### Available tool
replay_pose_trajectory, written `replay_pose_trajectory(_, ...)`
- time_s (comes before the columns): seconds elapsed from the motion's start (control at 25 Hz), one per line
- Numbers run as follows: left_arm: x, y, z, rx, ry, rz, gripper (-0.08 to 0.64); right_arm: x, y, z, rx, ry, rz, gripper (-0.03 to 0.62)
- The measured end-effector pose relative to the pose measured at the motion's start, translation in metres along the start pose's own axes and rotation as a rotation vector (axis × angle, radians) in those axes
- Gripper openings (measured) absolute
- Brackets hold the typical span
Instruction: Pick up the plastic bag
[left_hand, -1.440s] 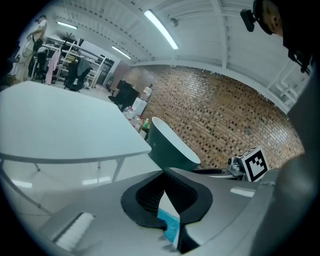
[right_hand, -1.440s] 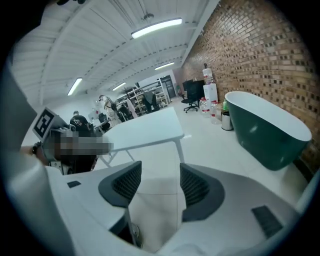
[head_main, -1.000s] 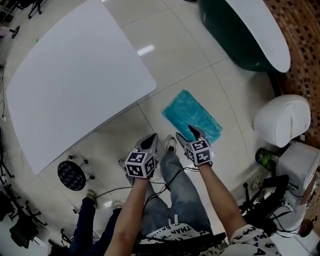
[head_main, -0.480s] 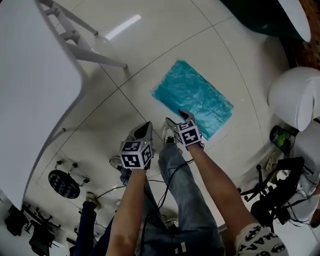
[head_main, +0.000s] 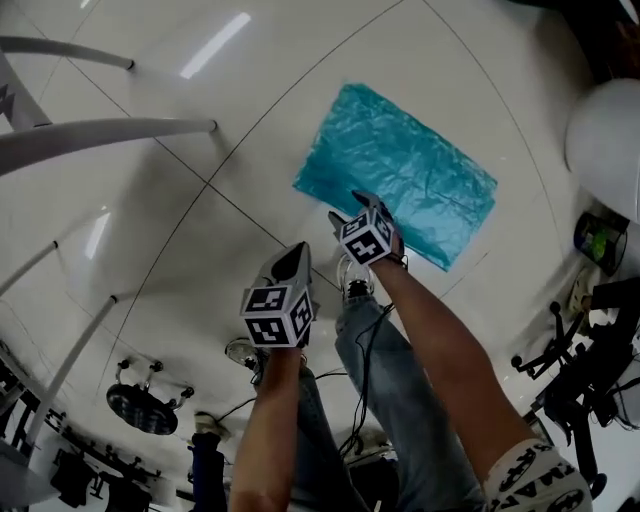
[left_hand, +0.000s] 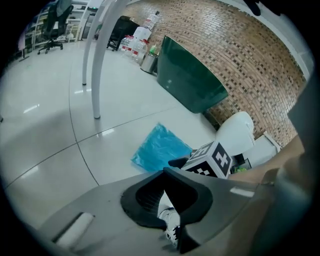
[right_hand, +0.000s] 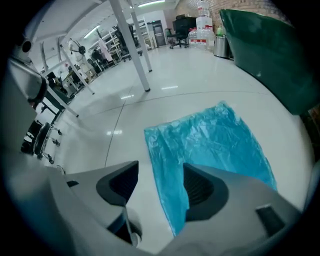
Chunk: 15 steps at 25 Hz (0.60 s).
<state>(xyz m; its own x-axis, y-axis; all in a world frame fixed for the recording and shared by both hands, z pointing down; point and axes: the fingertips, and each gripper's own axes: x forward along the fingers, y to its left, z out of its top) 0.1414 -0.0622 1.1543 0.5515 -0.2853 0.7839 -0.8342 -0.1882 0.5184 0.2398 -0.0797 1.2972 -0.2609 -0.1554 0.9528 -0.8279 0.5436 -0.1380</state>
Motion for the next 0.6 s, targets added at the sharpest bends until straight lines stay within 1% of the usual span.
replay_pose_trajectory(0.12,0.013,0.014,-0.014,-0.002,0.023,-0.004,0.0,0.031,-0.002,-0.016,0.032,0.037,-0.003,0.296)
replay_pose_trajectory(0.2,0.02,0.023,-0.02,-0.004,0.03,-0.001,0.0,0.044,-0.006,-0.019,0.031,0.049,-0.009,0.295)
replay_pose_trajectory(0.44,0.022,0.033,-0.035,-0.023,0.036,-0.001,0.0,0.066,-0.009,-0.026,-0.111,0.116,-0.043,0.293)
replay_pose_trajectory(0.6,0.023,0.03,-0.044,-0.037,0.04,-0.011,0.0,0.069,-0.01,-0.023,-0.132,0.139,-0.045,0.291)
